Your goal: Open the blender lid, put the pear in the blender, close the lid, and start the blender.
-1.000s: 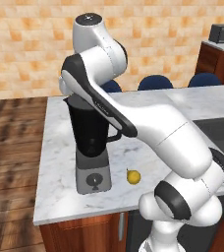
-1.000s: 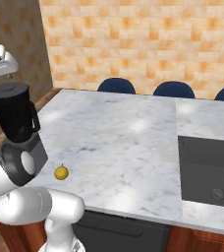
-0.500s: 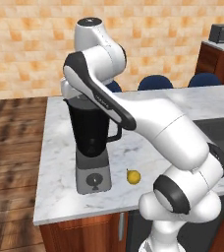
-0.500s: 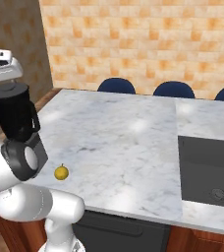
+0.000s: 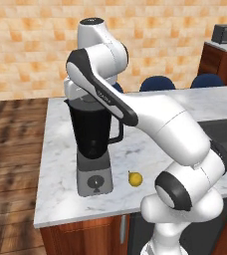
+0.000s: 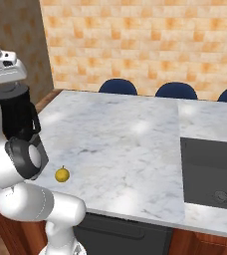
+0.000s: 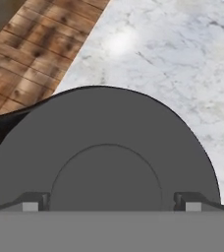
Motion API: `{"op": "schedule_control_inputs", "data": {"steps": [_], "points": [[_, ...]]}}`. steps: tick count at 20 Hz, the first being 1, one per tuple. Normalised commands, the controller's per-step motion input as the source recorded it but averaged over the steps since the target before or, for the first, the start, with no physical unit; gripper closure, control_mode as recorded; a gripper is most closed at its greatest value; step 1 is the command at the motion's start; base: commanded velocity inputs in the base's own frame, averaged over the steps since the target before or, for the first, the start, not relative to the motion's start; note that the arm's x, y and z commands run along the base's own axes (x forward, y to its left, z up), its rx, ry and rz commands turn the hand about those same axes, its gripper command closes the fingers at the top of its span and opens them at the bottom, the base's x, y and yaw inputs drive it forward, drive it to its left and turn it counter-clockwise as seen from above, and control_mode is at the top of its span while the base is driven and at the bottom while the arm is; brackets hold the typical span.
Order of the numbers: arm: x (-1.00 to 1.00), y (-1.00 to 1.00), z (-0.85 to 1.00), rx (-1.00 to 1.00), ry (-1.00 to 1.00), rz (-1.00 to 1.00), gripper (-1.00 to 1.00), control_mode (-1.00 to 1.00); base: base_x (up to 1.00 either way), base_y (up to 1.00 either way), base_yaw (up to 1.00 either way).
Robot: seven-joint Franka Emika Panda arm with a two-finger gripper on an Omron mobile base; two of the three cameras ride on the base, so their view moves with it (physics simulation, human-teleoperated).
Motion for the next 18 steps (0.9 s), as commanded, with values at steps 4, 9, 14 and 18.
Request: {"op": "schedule_control_inputs", "data": {"steps": [4, 9, 14, 18], "points": [[-0.04, 0.00, -0.19, 0.00, 0.00, 0.00, -1.00, -1.00, 0.00, 0.00, 0.00], [-0.03, 0.00, -0.31, 0.00, 0.06, 0.00, -1.00, -1.00, 0.00, 0.00, 0.00], [-0.21, -0.01, -0.53, 0.02, 0.07, 0.00, -1.00, -1.00, 0.00, 0.00, 0.00], [-0.12, 0.00, -0.69, 0.00, 0.12, 0.00, 1.00, -1.00, 0.00, 0.00, 0.00]]}}
